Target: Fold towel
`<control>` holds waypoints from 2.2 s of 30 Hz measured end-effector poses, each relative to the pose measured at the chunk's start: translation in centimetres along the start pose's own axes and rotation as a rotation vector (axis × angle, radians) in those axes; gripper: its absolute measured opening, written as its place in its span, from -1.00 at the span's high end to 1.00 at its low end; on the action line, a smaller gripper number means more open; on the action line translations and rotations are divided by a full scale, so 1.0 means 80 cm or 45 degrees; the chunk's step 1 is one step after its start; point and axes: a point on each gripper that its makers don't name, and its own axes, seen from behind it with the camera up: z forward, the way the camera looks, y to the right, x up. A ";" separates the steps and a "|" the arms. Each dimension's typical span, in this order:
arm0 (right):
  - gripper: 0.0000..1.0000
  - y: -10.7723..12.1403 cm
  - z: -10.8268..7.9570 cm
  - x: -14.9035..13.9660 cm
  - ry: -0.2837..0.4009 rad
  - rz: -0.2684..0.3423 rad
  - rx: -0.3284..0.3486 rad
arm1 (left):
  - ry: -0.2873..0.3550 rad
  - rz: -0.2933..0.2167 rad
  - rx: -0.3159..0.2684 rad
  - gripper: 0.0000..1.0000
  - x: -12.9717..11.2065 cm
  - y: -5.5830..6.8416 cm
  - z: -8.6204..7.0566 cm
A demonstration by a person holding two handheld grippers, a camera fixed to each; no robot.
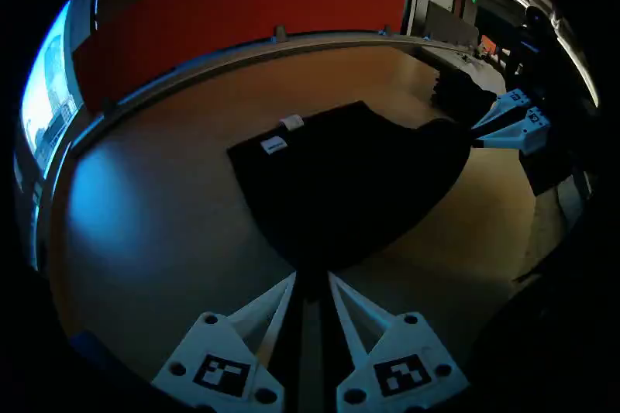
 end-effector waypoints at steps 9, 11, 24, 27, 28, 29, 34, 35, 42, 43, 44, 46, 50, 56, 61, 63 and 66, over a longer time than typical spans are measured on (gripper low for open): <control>0.77 -0.012 -0.040 0.020 0.045 -0.014 -0.002 | 0.017 -0.006 -0.001 0.74 0.011 0.018 -0.041; 0.77 -0.014 -0.049 0.023 0.054 -0.013 -0.002 | 0.020 -0.010 -0.008 0.74 0.013 0.023 -0.049; 0.77 -0.028 -0.081 0.023 0.053 -0.029 0.002 | 0.037 -0.019 -0.019 0.74 0.023 0.039 -0.083; 0.77 -0.031 -0.084 0.019 0.043 -0.035 0.010 | 0.035 -0.020 -0.019 0.74 0.022 0.042 -0.090; 0.77 -0.032 -0.085 0.018 0.039 -0.037 0.013 | 0.036 -0.020 -0.018 0.74 0.022 0.043 -0.092; 0.77 -0.033 -0.086 0.018 0.036 -0.038 0.016 | 0.037 -0.020 -0.017 0.74 0.021 0.044 -0.094; 0.77 -0.036 -0.090 0.018 0.034 -0.044 0.024 | 0.030 -0.018 -0.020 0.74 0.017 0.048 -0.100; 0.77 -0.037 -0.090 0.018 0.035 -0.044 0.025 | 0.028 -0.017 -0.020 0.74 0.016 0.049 -0.101; 0.77 -0.033 -0.084 0.015 0.005 -0.043 0.023 | 0.029 -0.042 -0.030 0.74 0.022 0.049 -0.098; 0.77 -0.032 -0.083 0.015 0.003 -0.045 0.021 | 0.032 -0.047 -0.031 0.74 0.024 0.048 -0.096; 0.77 -0.031 -0.081 0.015 0.001 -0.047 0.019 | 0.034 -0.052 -0.032 0.74 0.026 0.047 -0.094; 0.77 -0.027 -0.076 0.016 -0.005 -0.047 0.017 | 0.037 -0.053 -0.032 0.74 0.031 0.043 -0.087; 0.77 -0.014 -0.064 0.017 -0.024 -0.034 0.004 | 0.033 -0.044 -0.031 0.74 0.038 0.037 -0.073; 0.77 0.009 -0.039 0.020 -0.042 0.002 -0.020 | 0.031 -0.045 -0.008 0.74 0.050 0.021 -0.045; 0.77 0.029 -0.016 0.020 -0.065 0.019 -0.041 | 0.003 -0.054 0.017 0.74 0.052 0.008 -0.016; 0.77 0.035 -0.008 0.019 -0.077 0.019 -0.045 | -0.011 -0.049 0.022 0.74 0.051 0.005 -0.005; 0.77 0.041 0.001 0.014 -0.099 0.017 -0.046 | -0.031 -0.038 0.028 0.74 0.050 0.001 0.008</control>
